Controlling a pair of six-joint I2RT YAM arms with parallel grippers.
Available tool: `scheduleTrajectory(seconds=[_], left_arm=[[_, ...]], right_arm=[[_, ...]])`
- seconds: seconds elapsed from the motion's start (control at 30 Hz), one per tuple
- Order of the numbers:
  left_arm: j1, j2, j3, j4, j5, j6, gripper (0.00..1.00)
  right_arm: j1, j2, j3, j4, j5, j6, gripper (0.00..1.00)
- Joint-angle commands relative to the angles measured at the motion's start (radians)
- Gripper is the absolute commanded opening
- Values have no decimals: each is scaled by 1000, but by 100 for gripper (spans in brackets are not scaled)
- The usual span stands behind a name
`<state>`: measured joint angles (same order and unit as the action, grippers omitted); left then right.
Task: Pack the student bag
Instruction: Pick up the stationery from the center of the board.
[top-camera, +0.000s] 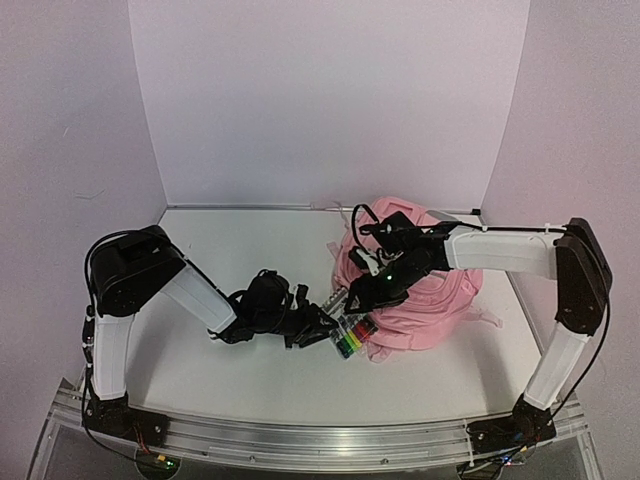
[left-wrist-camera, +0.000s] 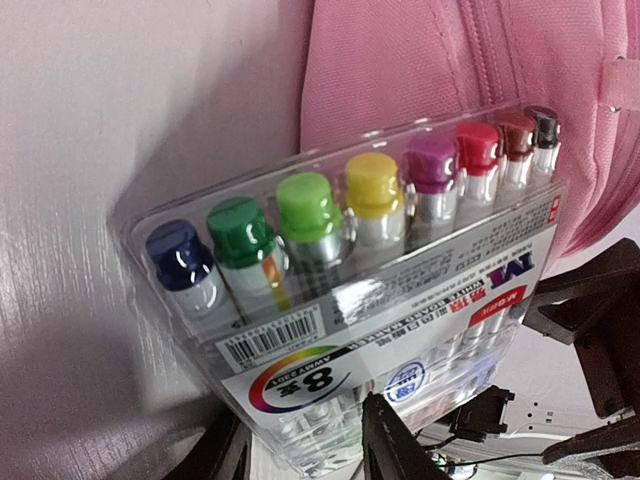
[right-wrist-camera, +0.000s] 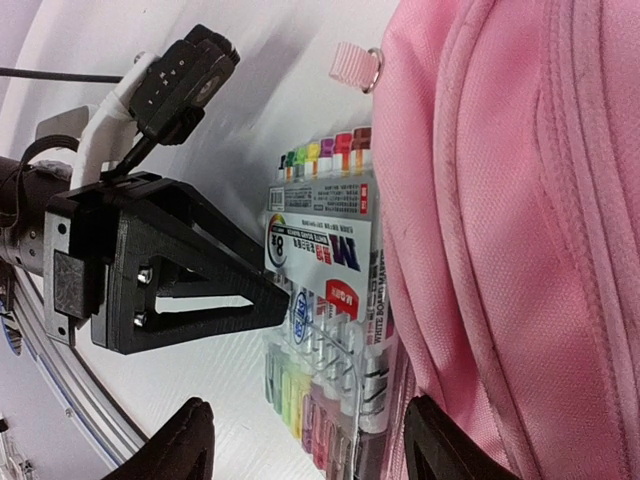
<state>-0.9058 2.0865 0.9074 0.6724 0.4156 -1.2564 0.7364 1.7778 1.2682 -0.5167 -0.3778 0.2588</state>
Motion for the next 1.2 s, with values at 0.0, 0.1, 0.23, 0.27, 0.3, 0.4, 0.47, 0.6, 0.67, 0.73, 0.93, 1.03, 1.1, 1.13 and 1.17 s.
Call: scheduleTrajectory(seconds=[0.0,0.1,0.23,0.27,0.3,0.4,0.47,0.6,0.67,0.73,0.93,1.03,1.1,1.13,1.17], left_arm=[[4,55,0,-76,-39,13,38],[3,61,9,-73,-36,13,38],[4,66,17,-70,-32,20,38],[3,71,20,-63,-29,21,38],[3,76,23,-54,-25,23,38],[3,88,37,-32,-14,31,38],[3,100,46,-18,-10,34,38],[6,118,4,35,-20,-9,37],[7,118,-43,74,-33,-39,37],[7,116,-75,100,-38,-49,36],[7,129,6,32,-3,14,36],[7,143,55,8,9,36,36],[7,146,62,15,10,35,36],[6,140,55,20,10,33,36],[7,125,42,26,7,32,36]], right_arm=[[-3,-18,-9,-13,29,-23,63],[-3,32,-37,2,-12,-19,61],[-3,83,-40,31,-80,1,58],[-3,94,-41,33,-92,5,58],[-3,103,-42,37,-104,9,58],[-5,114,-48,49,-146,24,57],[-11,120,-46,54,-169,38,58],[-30,90,-26,44,-53,54,72],[-34,55,-19,32,27,50,72],[-34,30,-22,31,57,45,71],[-34,97,-88,88,-134,64,57],[-34,123,-71,99,-190,70,48],[-34,113,-58,99,-204,73,35],[-34,101,-51,98,-213,76,29],[-33,84,-44,97,-223,78,23]])
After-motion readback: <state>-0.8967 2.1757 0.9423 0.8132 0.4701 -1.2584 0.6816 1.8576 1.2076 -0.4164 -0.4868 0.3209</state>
